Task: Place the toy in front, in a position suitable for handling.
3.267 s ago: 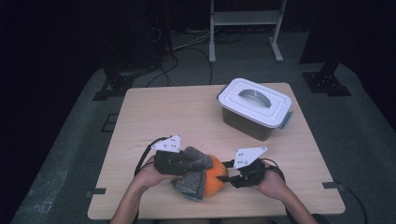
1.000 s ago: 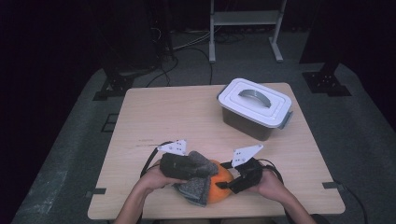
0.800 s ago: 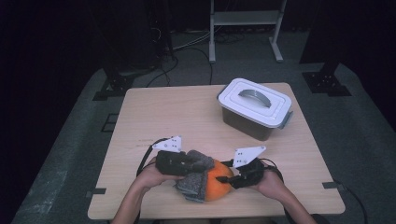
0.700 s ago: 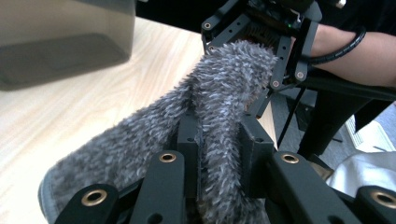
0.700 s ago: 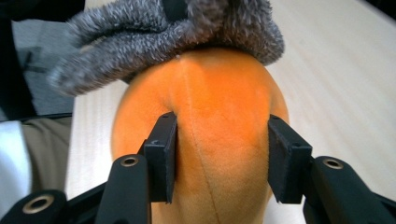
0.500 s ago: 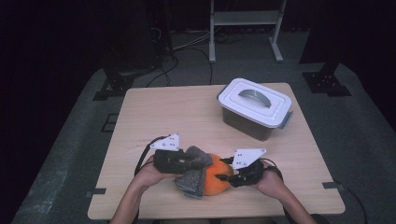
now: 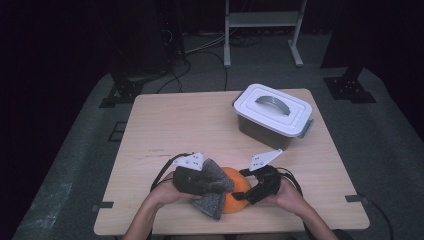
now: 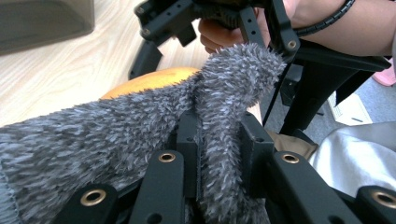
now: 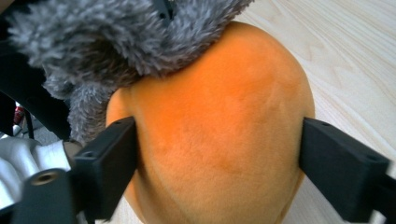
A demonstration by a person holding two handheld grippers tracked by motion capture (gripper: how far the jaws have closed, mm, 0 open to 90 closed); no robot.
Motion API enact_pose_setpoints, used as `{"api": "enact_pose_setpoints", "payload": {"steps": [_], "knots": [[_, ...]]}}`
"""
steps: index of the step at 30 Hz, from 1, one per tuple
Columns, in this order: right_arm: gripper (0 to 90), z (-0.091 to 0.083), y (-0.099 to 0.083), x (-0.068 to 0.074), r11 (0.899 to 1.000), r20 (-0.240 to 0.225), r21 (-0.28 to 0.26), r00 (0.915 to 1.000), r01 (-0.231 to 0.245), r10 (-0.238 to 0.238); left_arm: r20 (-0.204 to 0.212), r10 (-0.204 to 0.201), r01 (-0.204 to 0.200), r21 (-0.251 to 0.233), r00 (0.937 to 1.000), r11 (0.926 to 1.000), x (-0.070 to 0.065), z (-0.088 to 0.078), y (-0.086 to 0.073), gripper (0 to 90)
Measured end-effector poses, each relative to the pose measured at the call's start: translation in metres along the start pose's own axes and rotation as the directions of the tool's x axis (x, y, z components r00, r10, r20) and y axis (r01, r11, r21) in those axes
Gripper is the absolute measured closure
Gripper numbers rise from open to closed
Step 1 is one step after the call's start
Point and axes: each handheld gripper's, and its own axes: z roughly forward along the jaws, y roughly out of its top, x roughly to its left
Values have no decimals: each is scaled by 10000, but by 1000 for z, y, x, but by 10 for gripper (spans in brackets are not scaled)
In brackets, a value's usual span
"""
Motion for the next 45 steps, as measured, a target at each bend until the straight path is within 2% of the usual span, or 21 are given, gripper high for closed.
{"api": "enact_pose_setpoints", "payload": {"steps": [3, 4, 7, 9, 10, 12, 16, 20, 23, 27, 29, 33, 35, 39, 45], "knots": [[350, -5, 1, 4, 9983, 242, -49, 9980, 589, -588, -364, 142, -146, -128, 9992, 9998, -2, -5, 5, 735], [379, -6, 2, 6, 9967, 366, -80, 9961, 808, -805, -637, 147, -166, -297, 9979, 9994, -3, -8, 8, 734], [406, -9, 7, 15, 9823, 702, -108, 9801, 1869, -1857, -952, 284, -342, -595, 9951, 9976, -6, -16, 15, 734], [410, -8, 11, 23, 9659, 738, -185, 9638, 2582, -2562, -993, 404, -473, -674, 9942, 9966, -9, -17, 19, 732], [411, -7, 13, 26, 9606, 720, -151, 9585, 2776, -2758, -983, 421, -482, -600, 9943, 9970, -10, -16, 19, 732], [417, -7, 13, 27, 9556, 735, -70, 9532, 2946, -2933, -964, 385, -433, -478, 9946, 9979, -9, -14, 17, 732], [430, -9, 9, 23, 9566, 610, 96, 9547, 2911, -2911, -835, 175, -201, -304, 9964, 9993, -1, -15, 8, 733], [430, -13, 6, 18, 9574, 548, 175, 9559, 2881, -2886, -1126, -101, 98, -36, 9936, 9999, 6, -23, -2, 729], [429, -17, 4, 11, 9627, 549, 119, 9611, 2703, -2705, -1260, -373, 389, 103, 9913, 9992, 12, -25, -10, 728], [412, -20, 2, 5, 9677, 695, 55, 9653, 2520, -2518, -796, -583, 578, -87, 9951, 9983, 13, -20, -15, 731], [374, -20, 2, 4, 9695, 749, 104, 9667, 2448, -2448, -673, -516, 517, 0, 9964, 9987, 11, -16, -13, 730], [233, -19, 2, 0, 9879, 478, 61, 9867, 1551, -1552, -586, -512, 517, 59, 9970, 9986, 9, -15, -12, 730], [200, -19, 3, 0, 9922, 254, 88, 9919, 1244, -1246, -472, -485, 491, 112, 9977, 9987, 9, -15, -12, 730], [173, -19, 4, 1, 9930, -145, 305, 9934, 1138, -1134, -326, -346, 352, 189, 9989, 9992, 7, -14, -10, 730], [176, -25, 4, -3, 9980, -555, 15, 9965, 627, -626, -208, -235, 240, 235, 9995, 9994, 5, -14, -9, 730]]}}
